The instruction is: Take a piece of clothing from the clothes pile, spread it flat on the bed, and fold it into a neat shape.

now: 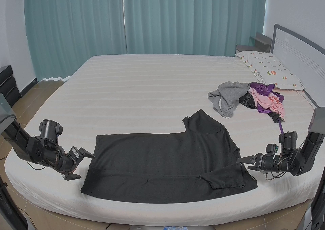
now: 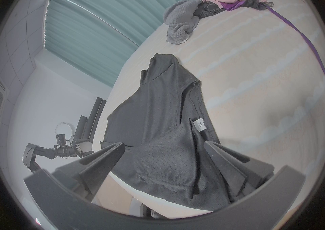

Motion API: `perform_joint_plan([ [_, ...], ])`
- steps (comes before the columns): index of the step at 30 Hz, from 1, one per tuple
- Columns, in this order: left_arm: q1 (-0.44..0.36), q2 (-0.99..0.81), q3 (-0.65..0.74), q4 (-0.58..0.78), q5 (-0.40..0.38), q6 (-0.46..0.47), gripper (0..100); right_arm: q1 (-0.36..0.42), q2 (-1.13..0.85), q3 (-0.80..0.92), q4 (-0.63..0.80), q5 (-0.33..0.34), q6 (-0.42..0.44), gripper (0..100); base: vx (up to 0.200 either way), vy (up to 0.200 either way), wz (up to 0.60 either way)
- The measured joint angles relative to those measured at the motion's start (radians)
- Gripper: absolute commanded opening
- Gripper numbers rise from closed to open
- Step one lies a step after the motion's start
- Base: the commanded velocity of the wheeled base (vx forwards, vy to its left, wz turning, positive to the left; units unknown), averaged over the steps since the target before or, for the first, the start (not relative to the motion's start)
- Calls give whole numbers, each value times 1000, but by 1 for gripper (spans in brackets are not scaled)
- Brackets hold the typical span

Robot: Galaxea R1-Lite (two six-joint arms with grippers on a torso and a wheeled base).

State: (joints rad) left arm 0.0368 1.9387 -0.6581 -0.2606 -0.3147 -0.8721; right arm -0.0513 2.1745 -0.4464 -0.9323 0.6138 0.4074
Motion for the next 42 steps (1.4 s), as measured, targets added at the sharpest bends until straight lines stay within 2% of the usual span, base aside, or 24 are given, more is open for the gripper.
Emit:
perform_joint_plan([
  [3, 4, 0, -1, 0, -6, 0, 100, 3, 0, 7, -14, 0, 17, 100, 0, 200, 0],
  [36, -32, 2, 14, 5, -4, 1, 100, 7, -6, 11, -37, -1, 25, 100, 18, 0, 0],
  [42, -34, 2, 16, 8, -4, 3, 100, 7, -10, 11, -37, 0, 25, 100, 0, -100, 0],
])
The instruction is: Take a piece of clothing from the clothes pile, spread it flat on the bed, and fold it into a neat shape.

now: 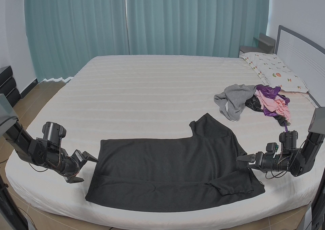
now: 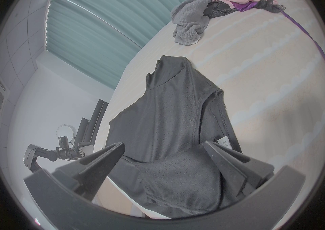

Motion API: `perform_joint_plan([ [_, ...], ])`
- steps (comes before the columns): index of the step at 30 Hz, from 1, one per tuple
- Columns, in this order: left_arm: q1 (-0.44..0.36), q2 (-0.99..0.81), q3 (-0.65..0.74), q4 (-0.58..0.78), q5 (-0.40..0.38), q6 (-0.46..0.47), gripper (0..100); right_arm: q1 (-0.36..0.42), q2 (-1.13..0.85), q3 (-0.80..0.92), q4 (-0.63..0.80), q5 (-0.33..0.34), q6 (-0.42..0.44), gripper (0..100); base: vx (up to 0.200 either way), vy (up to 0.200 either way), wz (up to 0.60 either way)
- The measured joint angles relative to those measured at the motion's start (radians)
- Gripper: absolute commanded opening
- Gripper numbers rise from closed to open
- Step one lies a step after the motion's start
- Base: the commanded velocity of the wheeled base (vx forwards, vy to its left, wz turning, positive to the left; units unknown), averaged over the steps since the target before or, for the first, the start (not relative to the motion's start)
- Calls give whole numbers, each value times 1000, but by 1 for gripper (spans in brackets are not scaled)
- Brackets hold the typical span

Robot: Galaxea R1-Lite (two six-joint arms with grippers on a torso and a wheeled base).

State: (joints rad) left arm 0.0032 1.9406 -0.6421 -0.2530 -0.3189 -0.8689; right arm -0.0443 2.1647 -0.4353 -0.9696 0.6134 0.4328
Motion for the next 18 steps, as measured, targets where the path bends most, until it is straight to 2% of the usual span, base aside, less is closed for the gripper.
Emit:
perform_joint_plan([
  [9, 0, 3, 1, 0, 0, -1, 100, 0, -7, 1, 0, 0, 10, 100, 0, 0, 0],
  [18, -1, 6, 1, 0, 0, -2, 100, 0, -9, 1, 0, 0, 11, 100, -200, 0, 0],
])
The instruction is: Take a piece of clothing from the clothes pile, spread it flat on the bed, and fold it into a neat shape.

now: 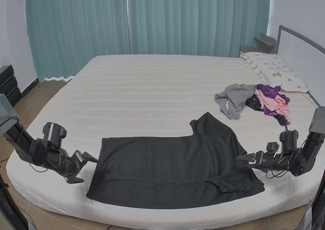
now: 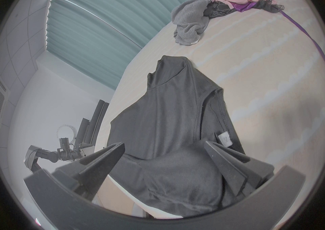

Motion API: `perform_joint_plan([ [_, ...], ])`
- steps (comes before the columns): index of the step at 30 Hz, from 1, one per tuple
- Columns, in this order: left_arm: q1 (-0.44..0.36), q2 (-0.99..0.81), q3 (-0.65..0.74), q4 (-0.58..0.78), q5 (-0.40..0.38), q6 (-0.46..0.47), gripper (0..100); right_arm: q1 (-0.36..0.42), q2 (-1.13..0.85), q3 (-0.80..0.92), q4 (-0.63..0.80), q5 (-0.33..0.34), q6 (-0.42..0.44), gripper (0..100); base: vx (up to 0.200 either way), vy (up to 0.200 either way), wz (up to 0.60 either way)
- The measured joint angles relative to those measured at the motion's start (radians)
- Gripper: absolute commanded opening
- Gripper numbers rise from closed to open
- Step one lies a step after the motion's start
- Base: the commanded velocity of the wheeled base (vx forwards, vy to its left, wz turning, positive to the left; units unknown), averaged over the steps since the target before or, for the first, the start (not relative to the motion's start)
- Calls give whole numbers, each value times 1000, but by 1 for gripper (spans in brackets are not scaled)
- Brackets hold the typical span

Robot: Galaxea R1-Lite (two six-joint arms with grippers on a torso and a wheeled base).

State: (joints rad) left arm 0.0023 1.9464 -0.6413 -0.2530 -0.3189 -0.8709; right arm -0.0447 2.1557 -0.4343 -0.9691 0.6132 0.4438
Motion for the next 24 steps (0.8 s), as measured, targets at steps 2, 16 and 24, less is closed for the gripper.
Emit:
perform_joint_plan([
  [2, 0, 0, 0, 0, 0, 0, 100, 0, 0, 0, 0, 0, 0, 100, 0, 0, 0],
  [16, -17, 10, -12, -6, -1, -1, 100, 0, -3, -1, 0, 0, 0, 100, 0, -100, 0],
  [24, -25, 15, -14, -6, 0, -1, 100, 0, -3, 0, -2, 0, 0, 100, 0, -125, 0],
])
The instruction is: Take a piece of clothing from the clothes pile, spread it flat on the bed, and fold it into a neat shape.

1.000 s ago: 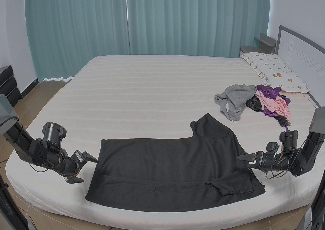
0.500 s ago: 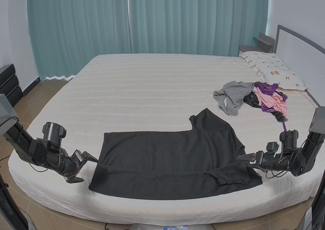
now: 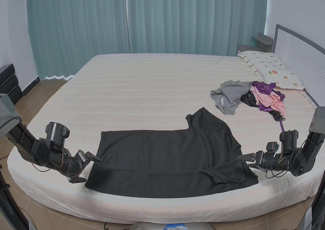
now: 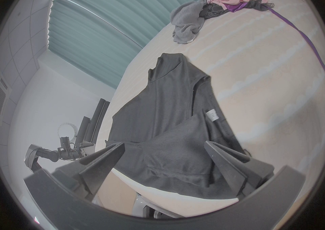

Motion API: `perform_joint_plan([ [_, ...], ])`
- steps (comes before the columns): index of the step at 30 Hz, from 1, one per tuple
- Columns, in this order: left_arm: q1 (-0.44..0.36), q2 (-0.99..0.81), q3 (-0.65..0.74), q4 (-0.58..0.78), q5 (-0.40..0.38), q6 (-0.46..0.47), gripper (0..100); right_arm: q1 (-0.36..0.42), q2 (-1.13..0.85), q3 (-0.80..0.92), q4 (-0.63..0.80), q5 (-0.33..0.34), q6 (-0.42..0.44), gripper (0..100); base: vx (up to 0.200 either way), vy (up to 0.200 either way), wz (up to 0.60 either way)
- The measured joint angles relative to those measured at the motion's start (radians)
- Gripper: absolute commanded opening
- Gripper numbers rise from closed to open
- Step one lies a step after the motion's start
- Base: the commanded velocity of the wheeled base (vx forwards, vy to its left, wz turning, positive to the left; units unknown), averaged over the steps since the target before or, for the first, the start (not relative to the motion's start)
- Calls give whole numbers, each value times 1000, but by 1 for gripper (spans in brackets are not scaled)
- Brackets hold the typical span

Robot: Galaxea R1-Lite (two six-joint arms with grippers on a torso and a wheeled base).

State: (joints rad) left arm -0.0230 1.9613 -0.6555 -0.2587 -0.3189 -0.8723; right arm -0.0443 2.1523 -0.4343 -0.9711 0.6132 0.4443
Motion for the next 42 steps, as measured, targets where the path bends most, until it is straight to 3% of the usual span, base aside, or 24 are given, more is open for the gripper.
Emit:
perform_joint_plan([
  [14, 9, -1, -31, -1, 10, -62, 100, 0, -3, 2, 1, 0, 0, 100, 0, 0, 0],
  [30, 14, -3, -48, -3, 5, -54, 100, 0, -11, 5, 2, 0, 1, 100, 38, 0, 0],
  [42, 35, 55, -231, -3, 7, -35, 100, -2, -10, 6, 2, 1, 6, 100, 0, 0, 0],
])
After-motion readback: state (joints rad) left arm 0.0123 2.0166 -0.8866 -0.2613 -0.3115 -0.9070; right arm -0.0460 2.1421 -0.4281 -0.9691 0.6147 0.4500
